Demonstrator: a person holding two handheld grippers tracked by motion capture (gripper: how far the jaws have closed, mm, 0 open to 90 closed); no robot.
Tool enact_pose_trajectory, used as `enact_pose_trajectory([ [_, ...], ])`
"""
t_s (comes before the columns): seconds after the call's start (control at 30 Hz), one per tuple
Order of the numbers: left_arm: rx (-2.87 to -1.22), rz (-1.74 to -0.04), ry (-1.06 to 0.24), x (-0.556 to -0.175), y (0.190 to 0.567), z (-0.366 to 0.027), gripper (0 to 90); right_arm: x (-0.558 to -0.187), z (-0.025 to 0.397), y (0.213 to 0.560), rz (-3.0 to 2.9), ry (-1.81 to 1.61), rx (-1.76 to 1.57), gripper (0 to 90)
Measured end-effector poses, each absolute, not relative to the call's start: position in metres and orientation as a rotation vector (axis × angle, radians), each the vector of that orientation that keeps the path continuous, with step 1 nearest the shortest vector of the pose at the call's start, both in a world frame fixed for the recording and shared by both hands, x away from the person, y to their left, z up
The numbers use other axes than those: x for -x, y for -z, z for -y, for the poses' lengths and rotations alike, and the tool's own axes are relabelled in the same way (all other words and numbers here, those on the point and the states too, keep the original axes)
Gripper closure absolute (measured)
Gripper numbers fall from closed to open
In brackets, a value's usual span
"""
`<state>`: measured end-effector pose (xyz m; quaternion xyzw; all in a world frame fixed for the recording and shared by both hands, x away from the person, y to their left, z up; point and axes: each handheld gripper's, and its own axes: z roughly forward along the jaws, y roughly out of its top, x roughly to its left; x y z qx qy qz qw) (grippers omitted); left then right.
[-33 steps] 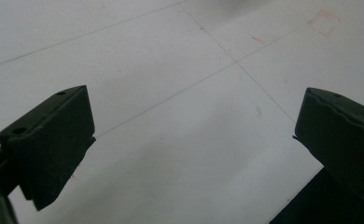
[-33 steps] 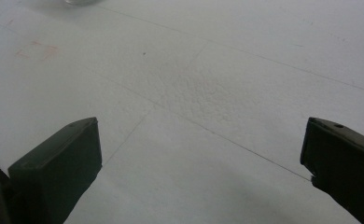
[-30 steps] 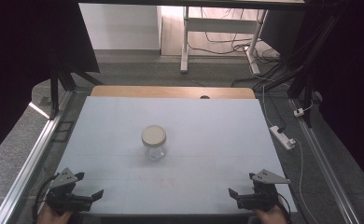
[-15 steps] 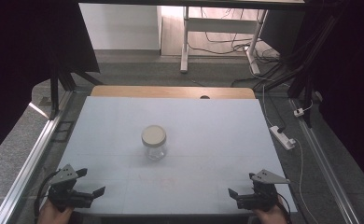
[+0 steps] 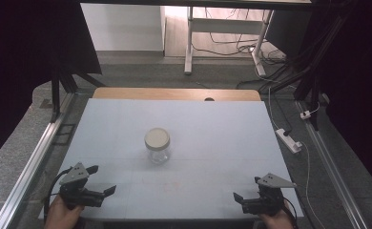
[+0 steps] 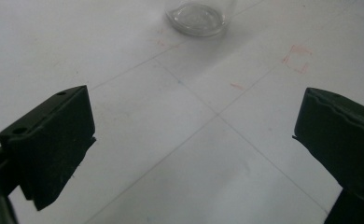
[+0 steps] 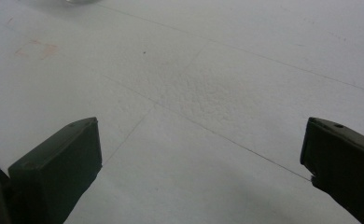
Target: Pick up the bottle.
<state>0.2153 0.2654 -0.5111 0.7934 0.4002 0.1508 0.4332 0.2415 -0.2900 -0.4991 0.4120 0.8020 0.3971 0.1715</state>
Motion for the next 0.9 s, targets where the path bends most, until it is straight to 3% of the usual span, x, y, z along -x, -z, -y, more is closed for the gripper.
enact_pose_trajectory([
  [0.9,-1.975,-0.914,-0.340,-0.271,0.511,-0.226,0.0,-0.242,0.291,0.499,-2.274,-1.130,-1.184,0.0],
])
